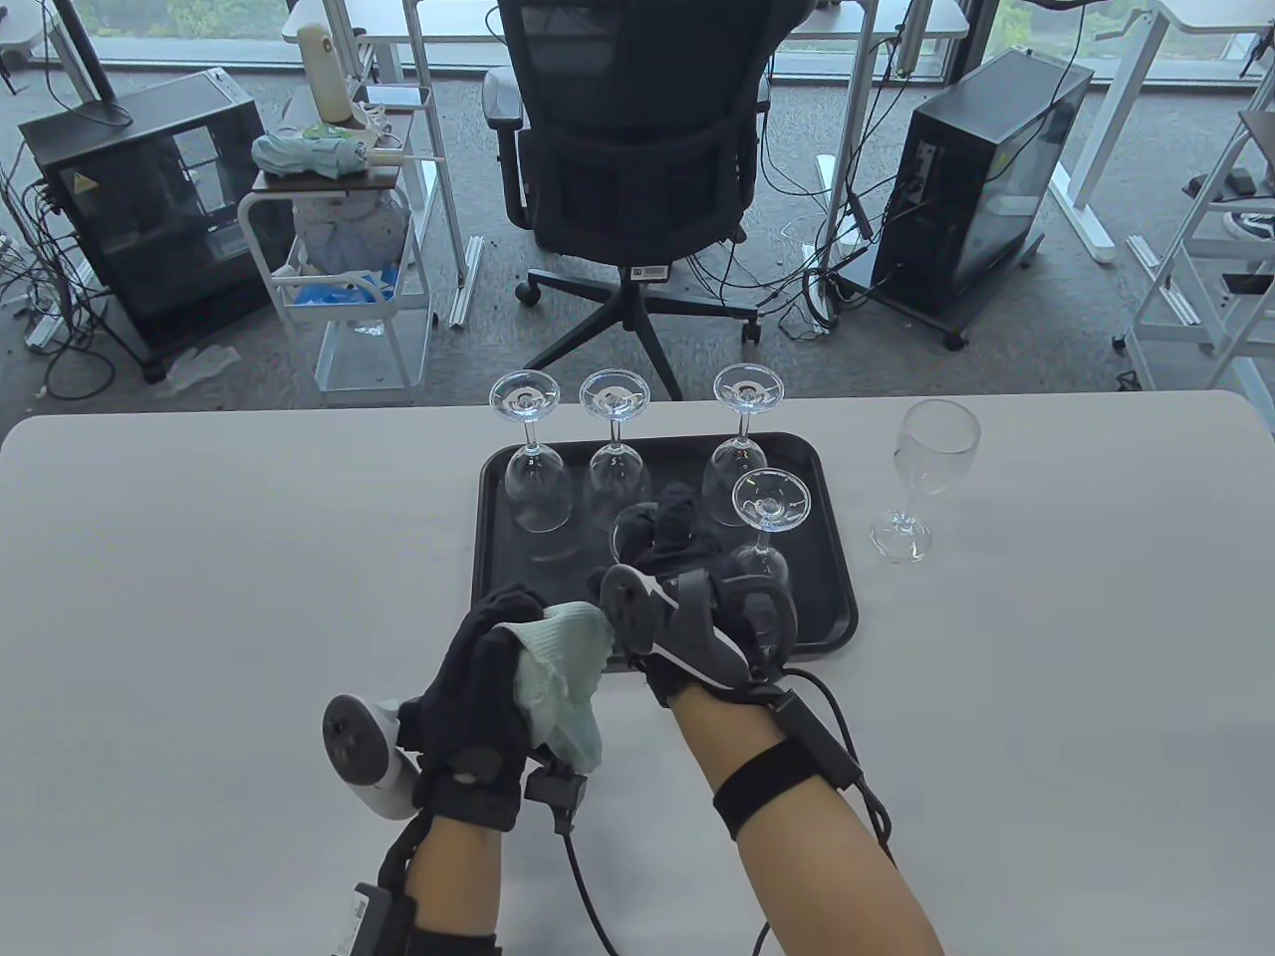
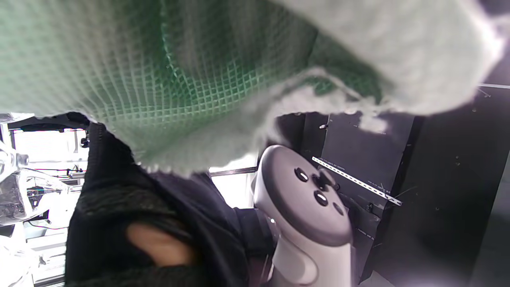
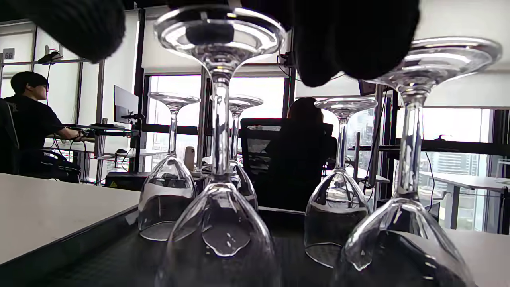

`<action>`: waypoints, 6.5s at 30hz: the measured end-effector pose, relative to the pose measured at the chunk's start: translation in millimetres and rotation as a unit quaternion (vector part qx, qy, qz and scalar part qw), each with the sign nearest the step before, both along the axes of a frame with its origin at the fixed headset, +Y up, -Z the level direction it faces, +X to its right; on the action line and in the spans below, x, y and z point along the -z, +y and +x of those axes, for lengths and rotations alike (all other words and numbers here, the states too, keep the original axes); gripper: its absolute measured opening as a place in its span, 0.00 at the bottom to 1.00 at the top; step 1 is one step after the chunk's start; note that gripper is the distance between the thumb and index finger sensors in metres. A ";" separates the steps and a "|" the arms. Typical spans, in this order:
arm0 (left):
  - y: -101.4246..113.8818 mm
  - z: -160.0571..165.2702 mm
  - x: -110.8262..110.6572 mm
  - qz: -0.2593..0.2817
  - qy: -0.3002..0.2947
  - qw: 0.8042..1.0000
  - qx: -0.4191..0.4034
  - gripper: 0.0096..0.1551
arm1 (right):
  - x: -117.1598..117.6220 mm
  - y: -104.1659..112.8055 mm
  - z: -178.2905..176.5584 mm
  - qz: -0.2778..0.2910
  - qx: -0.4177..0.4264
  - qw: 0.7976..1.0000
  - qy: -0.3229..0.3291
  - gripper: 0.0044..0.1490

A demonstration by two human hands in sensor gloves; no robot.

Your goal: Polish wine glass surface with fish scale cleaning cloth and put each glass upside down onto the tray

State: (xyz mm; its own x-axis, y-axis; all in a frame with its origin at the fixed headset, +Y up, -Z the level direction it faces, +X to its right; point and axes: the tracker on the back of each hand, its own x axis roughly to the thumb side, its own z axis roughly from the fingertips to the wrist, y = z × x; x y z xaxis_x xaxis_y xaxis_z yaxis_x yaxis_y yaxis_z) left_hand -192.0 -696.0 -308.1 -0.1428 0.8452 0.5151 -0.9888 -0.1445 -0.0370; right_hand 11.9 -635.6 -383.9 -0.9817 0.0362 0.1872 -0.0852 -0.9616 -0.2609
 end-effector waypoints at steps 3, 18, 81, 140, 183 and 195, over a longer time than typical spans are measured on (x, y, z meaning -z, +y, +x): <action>0.3 0.0 0.2 0.001 0.000 1.000 0.000 0.27 | 1.9 3.1 6.7 -0.032 0.025 0.999 -0.002 0.45; 0.2 -0.1 0.9 -0.001 0.004 1.000 -0.002 0.28 | 12.1 -25.2 267.2 -0.078 0.417 0.881 -0.211 0.66; 6.3 65.9 -14.3 0.034 -0.064 0.985 0.158 0.36 | -122.4 -14.9 109.5 0.218 0.024 0.972 0.087 0.31; -4.9 56.3 -7.1 -0.012 -0.067 0.989 0.129 0.32 | -90.2 -50.4 182.3 0.170 0.272 0.899 0.297 0.62; -3.8 57.1 -8.3 0.025 -0.045 0.986 0.157 0.32 | -82.7 -58.7 183.2 0.085 0.373 0.881 0.280 0.58; -6.0 57.4 -7.9 0.036 -0.044 0.987 0.149 0.32 | -81.5 -59.1 183.0 0.031 0.415 0.871 0.262 0.57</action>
